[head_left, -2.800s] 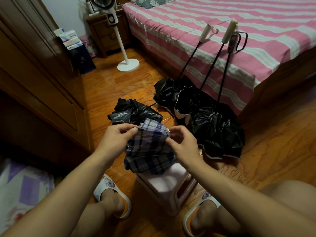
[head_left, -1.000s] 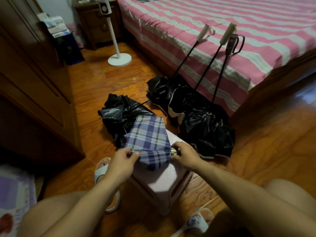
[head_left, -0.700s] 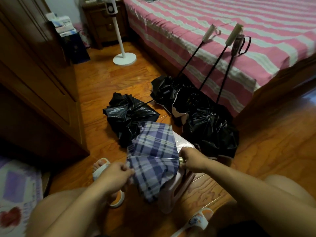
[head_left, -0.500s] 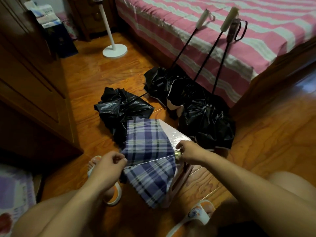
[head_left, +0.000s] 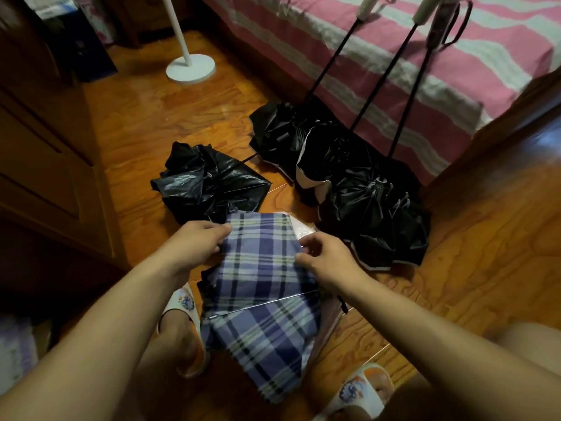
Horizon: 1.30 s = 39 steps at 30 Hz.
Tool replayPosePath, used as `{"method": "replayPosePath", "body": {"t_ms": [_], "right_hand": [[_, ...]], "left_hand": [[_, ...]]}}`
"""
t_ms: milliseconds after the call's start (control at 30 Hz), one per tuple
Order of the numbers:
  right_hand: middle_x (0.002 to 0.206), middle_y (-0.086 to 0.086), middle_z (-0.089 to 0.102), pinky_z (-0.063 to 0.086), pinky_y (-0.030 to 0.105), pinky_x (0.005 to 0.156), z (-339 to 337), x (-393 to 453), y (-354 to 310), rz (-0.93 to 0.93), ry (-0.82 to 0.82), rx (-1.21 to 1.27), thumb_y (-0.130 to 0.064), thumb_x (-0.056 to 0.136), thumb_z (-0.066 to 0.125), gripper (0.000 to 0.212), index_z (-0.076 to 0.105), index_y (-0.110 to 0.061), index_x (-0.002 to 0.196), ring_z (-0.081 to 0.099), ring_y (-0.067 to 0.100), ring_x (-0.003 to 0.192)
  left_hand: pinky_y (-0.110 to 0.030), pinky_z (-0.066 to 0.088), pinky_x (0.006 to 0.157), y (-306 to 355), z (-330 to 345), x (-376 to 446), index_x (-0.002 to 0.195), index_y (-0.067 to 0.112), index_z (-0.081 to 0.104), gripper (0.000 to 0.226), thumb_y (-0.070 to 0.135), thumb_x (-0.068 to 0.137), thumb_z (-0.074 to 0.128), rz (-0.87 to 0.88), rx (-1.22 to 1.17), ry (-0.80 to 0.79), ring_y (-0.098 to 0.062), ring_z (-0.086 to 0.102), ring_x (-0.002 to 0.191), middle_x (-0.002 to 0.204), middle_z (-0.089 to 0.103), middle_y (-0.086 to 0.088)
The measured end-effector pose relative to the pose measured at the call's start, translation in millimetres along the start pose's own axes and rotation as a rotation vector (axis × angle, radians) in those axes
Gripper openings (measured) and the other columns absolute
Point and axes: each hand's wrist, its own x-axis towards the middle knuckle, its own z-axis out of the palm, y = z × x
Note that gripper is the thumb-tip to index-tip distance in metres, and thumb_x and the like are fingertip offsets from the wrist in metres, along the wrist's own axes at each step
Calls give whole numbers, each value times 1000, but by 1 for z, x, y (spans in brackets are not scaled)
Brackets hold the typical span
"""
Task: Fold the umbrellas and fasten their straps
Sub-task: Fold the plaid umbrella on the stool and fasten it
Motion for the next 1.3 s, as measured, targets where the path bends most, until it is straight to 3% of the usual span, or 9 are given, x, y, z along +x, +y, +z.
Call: {"method": "replayPosePath", "body": {"t_ms": [200,400,467,567,733,833,933,1067,1300], "right_hand": [[90,1,65,53,18,54,-2,-3,-14,78,-43,232,-9,89,76,20,65,-13,106,65,8,72],[95,4,65,60,27,72,-3,-6,-20,66,-12,297,-8,86,79,19,68,-13,101,68,22,91],[92,3,63,59,28,77,-4,-8,-23,45,14,307,-7,85,79,18,68,-12,99,67,22,89],[84,-1,62,54,15,64,-7,-11,-29,10,30,366,-2,86,77,17,68,-9,100,64,10,77],[66,-6,67,56,21,69,-13,-16,-34,-29,-3,398,0,88,74,19,64,-9,101,70,5,71],[89,2,74,58,29,78,-14,-19,-38,-34,-41,378,-4,88,75,26,63,-16,107,73,12,86],[111,1,69,57,20,69,-12,-21,-44,-98,-32,381,-7,89,76,30,60,-19,112,71,4,82],[105,0,69,52,13,67,-9,-24,-51,-153,39,381,-9,88,77,30,62,-19,112,66,-4,78],[106,-2,73,56,15,68,-1,-35,-51,-122,35,407,-13,89,77,33,60,-23,116,70,5,95]], "left_hand": [[-25,39,60,5,9,0,102,17,71,10,23,100,63,30,-124,65,-12,53,76,95,68,-2],[-18,38,53,12,8,-6,93,12,73,14,21,98,65,41,-205,44,-5,51,62,78,65,4],[-20,38,59,14,5,-8,94,13,73,13,22,98,65,65,-250,74,-6,54,70,81,66,5],[-28,39,69,15,-1,-10,93,14,75,13,23,97,67,109,-323,73,-13,59,83,87,70,1],[-32,43,74,9,-7,-11,89,15,76,13,24,95,69,136,-368,40,-17,60,86,84,71,2],[-33,42,78,8,-8,-11,89,17,79,16,28,94,69,125,-372,-1,-16,60,87,80,72,6],[-29,43,76,10,-5,-14,84,17,78,21,29,97,66,157,-348,-61,-12,65,85,82,74,6],[-23,44,71,13,-3,-18,79,19,75,25,29,98,64,247,-311,-76,3,66,76,83,73,10],[-7,45,60,11,-6,-22,76,13,71,26,23,98,63,337,-350,-66,3,65,74,83,73,7]]}}
